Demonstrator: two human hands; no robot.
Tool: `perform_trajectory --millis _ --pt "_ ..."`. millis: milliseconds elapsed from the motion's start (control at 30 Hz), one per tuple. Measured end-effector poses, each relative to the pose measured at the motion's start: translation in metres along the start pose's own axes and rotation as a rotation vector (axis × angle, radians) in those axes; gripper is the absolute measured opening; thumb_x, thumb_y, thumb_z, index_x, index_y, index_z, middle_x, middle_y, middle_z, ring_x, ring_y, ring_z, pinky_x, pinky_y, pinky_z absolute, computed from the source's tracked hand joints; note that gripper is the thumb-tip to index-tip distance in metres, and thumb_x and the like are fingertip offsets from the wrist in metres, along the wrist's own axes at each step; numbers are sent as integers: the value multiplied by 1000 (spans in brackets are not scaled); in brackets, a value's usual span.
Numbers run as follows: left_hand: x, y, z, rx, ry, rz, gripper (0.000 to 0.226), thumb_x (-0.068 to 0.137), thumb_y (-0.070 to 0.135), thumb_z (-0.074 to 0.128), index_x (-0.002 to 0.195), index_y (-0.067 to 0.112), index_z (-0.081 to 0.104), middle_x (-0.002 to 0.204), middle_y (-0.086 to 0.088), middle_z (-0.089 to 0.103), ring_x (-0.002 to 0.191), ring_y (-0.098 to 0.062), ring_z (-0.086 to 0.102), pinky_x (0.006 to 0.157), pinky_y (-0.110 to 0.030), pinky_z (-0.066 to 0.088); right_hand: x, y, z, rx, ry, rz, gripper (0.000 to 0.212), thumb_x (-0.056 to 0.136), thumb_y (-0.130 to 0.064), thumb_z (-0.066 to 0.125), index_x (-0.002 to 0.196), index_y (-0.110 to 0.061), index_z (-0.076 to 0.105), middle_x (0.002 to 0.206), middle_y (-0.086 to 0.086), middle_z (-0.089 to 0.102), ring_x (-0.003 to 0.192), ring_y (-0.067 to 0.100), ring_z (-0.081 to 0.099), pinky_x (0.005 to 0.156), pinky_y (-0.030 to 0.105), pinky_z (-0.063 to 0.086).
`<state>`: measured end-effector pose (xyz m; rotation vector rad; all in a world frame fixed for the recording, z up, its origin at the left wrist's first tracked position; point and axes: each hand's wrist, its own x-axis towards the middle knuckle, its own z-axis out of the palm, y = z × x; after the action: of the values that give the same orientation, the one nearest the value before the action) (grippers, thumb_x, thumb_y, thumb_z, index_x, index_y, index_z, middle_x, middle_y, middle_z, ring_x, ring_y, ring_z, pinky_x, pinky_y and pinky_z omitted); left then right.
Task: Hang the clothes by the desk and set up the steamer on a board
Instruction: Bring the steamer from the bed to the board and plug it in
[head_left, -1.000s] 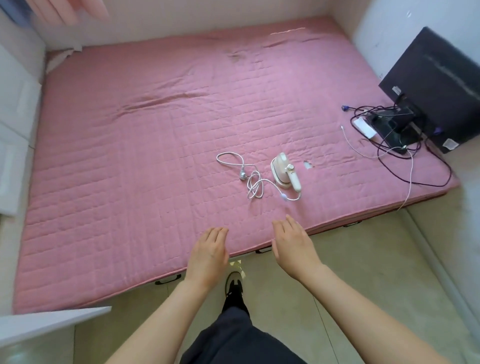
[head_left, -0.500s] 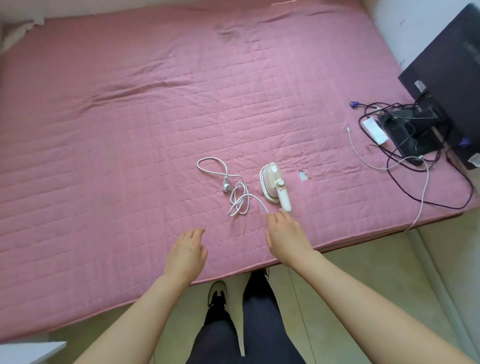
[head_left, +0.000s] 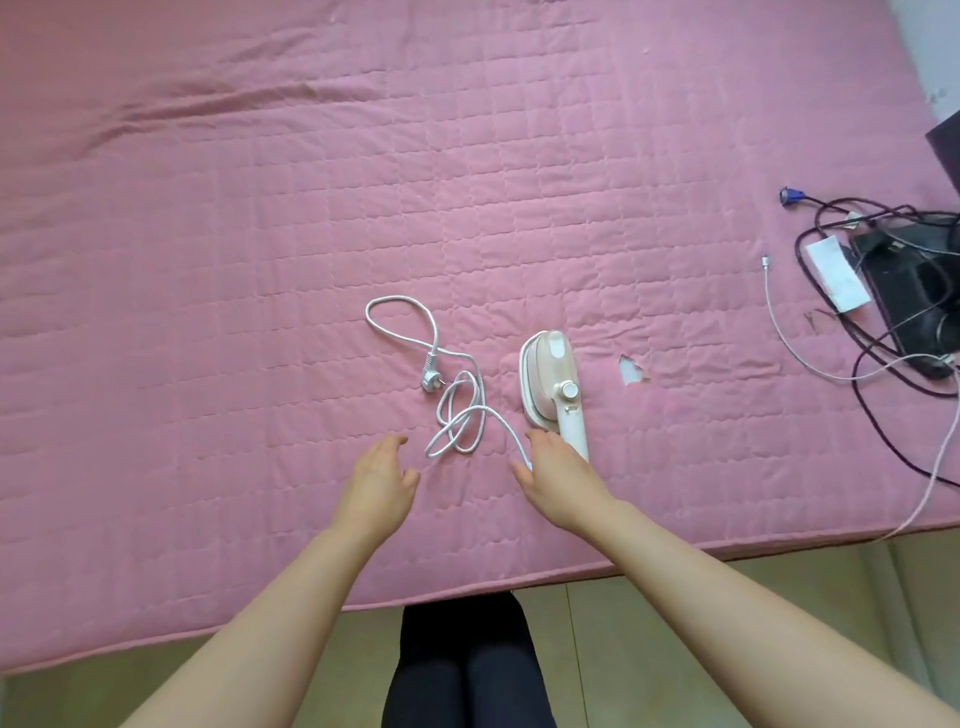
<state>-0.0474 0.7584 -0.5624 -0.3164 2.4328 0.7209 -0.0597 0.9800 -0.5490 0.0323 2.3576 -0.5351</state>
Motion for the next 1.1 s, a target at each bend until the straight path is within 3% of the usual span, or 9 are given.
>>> perform_trajectory --millis 133,267,400,567,633,733,833,967,1100 --pt "43 -2 25 -49 -13 -28 47 94 16 47 140 9 40 144 -7 43 132 -24 39 106 -35 32 46 7 24 130 -16 89 45 97 -36 45 126 -1 45 129 18 51 119 36 49 97 42 41" --pt "83 -8 50 -138 -24 -73 48 95 20 47 141 9 38 145 -8 41 132 -24 40 106 -34 31 86 13 52 220 -14 150 40 95 -36 46 114 -1 50 119 18 56 113 36 51 90 40 42" --pt "113 -13 71 -244 -49 -111 55 94 30 51 143 11 35 148 -8 37 132 -23 40 107 -35 32 114 17 77 321 3 216 48 95 -46 45 111 -2 52 112 17 59 107 35 53 83 37 40" --pt "135 -19 91 -255 -35 -106 62 93 38 54 145 12 33 144 -8 38 134 -26 32 109 -36 27 141 23 102 425 51 255 39 90 -54 41 82 -17 47 92 15 61 94 35 58 72 34 37" --pt "137 -18 96 -256 -30 -82 58 92 36 54 143 15 35 139 -8 41 131 -28 33 108 -36 26 146 21 97 477 73 287 41 94 -48 40 71 -16 46 87 16 62 88 33 57 72 35 37" --pt "138 -15 104 -260 -51 -45 50 92 33 53 138 18 43 127 -7 49 122 -29 39 105 -39 32 156 17 91 599 85 335 47 97 -39 43 57 -14 41 65 9 53 72 28 50 68 34 34" --pt "136 -12 108 -290 -65 -39 45 91 28 51 134 18 49 124 -4 51 120 -25 44 102 -39 36 167 14 89 731 97 317 40 92 -42 49 68 -10 53 63 7 50 63 23 44 68 36 39" --pt "130 -6 109 -394 -95 -53 44 93 17 48 137 15 47 128 -2 47 115 -12 47 93 -23 34 173 12 89 676 67 295 35 86 -40 63 96 -6 64 82 5 63 77 22 57 77 35 46" --pt "128 -5 106 -480 -164 -59 49 78 17 46 124 24 60 116 2 60 106 -14 57 96 -34 46 180 14 95 634 76 316 26 82 -28 69 96 -8 61 75 0 57 79 23 55 72 33 43"
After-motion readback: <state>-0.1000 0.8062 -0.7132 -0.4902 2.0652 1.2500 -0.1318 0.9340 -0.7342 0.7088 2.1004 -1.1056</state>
